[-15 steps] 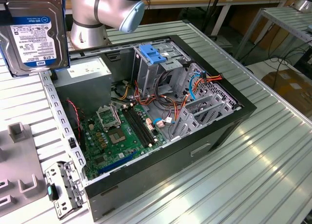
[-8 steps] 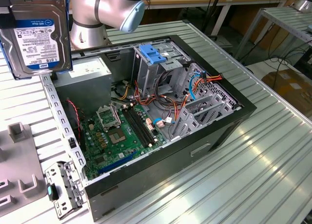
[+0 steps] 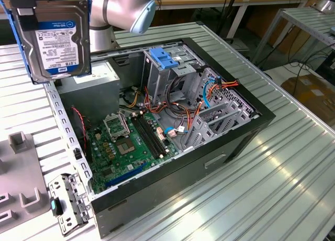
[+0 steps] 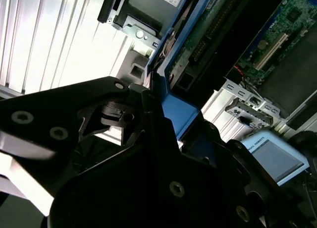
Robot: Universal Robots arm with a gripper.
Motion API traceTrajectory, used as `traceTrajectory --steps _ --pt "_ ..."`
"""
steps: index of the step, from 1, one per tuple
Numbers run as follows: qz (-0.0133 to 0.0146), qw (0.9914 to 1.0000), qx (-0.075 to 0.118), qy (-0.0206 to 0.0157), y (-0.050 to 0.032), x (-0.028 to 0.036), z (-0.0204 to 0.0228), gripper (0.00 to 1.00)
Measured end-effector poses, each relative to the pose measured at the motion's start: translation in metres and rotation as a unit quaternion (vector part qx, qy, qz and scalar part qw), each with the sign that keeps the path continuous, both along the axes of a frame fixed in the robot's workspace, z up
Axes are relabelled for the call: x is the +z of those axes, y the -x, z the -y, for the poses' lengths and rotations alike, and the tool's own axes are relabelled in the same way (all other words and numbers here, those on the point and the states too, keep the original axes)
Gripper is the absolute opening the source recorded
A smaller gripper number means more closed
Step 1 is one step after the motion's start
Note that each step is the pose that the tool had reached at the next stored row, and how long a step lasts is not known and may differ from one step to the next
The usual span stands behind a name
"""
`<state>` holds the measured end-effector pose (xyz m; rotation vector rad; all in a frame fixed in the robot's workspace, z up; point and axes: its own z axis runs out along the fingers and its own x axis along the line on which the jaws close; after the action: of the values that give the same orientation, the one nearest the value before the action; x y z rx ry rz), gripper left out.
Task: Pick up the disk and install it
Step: 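Pick up the disk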
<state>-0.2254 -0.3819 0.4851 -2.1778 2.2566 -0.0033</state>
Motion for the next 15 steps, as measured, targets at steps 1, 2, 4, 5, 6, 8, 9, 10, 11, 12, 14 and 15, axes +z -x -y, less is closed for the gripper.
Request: traceTrajectory --steps 1,2,4,5,6,8,9,10,11,12,14,15 --pt "0.0000 1.00000 0.000 0.0006 -0.0031 -0.0001 0.0000 0.37" --pt "0.0000 1.00000 0.000 0.0011 -0.0056 -0.0001 0.0000 0.37" --pt "-0.0001 1.00000 -0.001 0.0027 -0.0156 -0.0003 0.0000 0.37" --pt "0.0000 0.99999 -0.001 0.0040 -0.0228 -0.0004 0.0001 0.37" --pt "0.0000 0.99999 -0.002 0.0050 -0.0273 -0.0005 0.0000 0.37" --pt "0.0000 0.99998 -0.002 0.0062 -0.0324 -0.0006 0.0000 0.37" --pt "0.0000 0.99997 -0.003 0.0068 -0.0351 -0.0007 0.0000 0.37" --pt "0.0000 0.99997 -0.003 0.0072 -0.0375 -0.0007 0.0001 0.37" --pt "0.0000 0.99996 -0.003 0.0079 -0.0404 -0.0008 0.0000 0.37" --pt "0.0000 0.99995 -0.004 0.0087 -0.0439 -0.0009 0.0000 0.37" --pt "0.0000 0.99994 -0.004 0.0099 -0.0484 -0.0009 0.0000 0.37" --pt "0.0000 0.99993 -0.005 0.0105 -0.0512 -0.0010 0.0000 0.37"
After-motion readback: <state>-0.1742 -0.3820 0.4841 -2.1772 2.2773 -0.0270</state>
